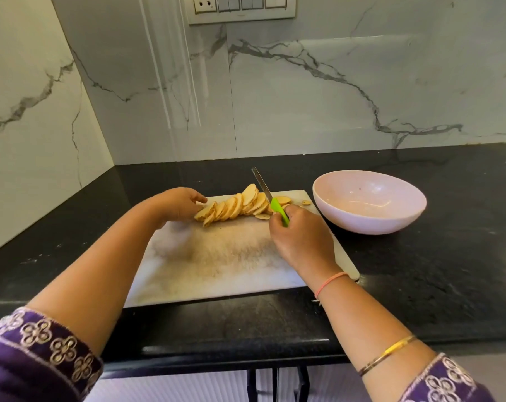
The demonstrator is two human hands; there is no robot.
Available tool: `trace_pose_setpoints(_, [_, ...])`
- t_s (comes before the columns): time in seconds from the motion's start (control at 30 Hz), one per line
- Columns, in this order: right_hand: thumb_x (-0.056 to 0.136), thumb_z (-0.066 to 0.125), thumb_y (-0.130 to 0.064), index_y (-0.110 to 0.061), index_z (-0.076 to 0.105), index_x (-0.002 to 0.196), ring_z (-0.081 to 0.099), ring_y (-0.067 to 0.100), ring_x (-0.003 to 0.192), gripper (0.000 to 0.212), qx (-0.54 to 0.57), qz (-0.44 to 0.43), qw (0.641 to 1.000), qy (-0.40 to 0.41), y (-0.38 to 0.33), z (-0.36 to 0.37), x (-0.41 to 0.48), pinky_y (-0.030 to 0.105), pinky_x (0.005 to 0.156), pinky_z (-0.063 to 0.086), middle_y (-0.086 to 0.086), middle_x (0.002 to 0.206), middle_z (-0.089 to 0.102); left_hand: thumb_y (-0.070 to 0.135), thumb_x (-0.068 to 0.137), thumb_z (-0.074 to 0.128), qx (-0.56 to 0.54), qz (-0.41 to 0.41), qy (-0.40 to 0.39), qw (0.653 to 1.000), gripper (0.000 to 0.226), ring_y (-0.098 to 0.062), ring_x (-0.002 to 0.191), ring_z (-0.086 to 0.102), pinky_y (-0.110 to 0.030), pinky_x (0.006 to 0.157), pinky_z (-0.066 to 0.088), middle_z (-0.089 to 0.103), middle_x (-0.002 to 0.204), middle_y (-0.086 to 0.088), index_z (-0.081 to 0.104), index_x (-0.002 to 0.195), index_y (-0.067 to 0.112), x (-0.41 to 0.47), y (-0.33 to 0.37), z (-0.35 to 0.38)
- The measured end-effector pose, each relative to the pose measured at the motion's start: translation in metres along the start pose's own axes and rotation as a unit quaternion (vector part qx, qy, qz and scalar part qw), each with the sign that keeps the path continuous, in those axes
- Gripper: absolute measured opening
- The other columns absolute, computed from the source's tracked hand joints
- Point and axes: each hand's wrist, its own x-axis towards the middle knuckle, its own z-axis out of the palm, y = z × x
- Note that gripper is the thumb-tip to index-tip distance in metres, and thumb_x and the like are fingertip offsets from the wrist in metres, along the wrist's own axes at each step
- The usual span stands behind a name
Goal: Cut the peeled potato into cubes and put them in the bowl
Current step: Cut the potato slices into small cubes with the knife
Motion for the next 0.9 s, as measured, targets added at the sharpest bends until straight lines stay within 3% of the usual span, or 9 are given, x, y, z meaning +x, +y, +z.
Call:
trace_pose_setpoints(0.1, [0.095,0.043,-0.027,-0.023,0.033,0.058,0.04,0.018,0.062,0.038,0.008,0.002,1.0,0.004,0.0,-0.001,0.0,0.028,0.047,0.021,-0.004,0.059,0.039,-0.005,0.088,0.054,0.017,0.035,-0.078,0.996,0.069,-0.03,0.136,0.034,-0.046,0.11,0.033,0.036,0.148,-0.007,0.034,0.145,0.029,-0.008,0.004,-0.003])
trace_pose_setpoints(0.27, [0.094,0.043,-0.026,-0.02,0.032,0.058,0.037,0.017,0.059,0.038,0.02,0.008,1.0,0.006,-0.002,0.0,-0.003,0.029,0.046,0.022,-0.003,0.059,0.039,-0.012,0.084,0.052,0.015,0.062,-0.104,0.993,0.083,-0.032,0.137,0.033,-0.051,0.109,0.035,0.033,0.148,-0.008,0.028,0.145,0.04,-0.013,0.009,-0.001])
trace_pose_setpoints(0.5, [0.094,0.044,-0.025,-0.02,0.033,0.057,0.034,0.012,0.055,0.039,0.028,0.006,1.0,0.012,-0.002,-0.002,-0.002,0.028,0.046,0.023,-0.003,0.058,0.038,-0.012,0.087,0.044,0.037,0.069,-0.089,0.993,0.084,-0.041,0.135,0.024,-0.054,0.107,0.029,0.027,0.142,-0.014,0.022,0.145,0.043,-0.017,0.032,0.007])
trace_pose_setpoints(0.77, [0.094,0.043,-0.025,-0.017,0.041,0.063,0.042,0.02,0.063,0.032,0.03,0.011,0.999,0.019,-0.003,-0.001,-0.001,0.029,0.047,0.024,-0.003,0.061,0.042,-0.013,0.086,0.044,0.007,0.071,-0.071,0.995,0.084,-0.038,0.125,0.036,-0.048,0.1,0.037,0.033,0.134,-0.016,0.02,0.146,0.041,-0.023,0.057,0.021])
trace_pose_setpoints(0.9, [0.094,0.043,-0.024,-0.018,0.039,0.06,0.04,0.018,0.058,0.035,0.052,0.013,0.998,0.027,-0.003,-0.001,-0.002,0.029,0.047,0.024,-0.003,0.058,0.041,-0.013,0.087,0.046,0.0,0.074,-0.064,0.995,0.082,-0.035,0.117,0.042,-0.045,0.096,0.041,0.035,0.132,-0.016,0.019,0.145,0.039,-0.024,0.064,0.026])
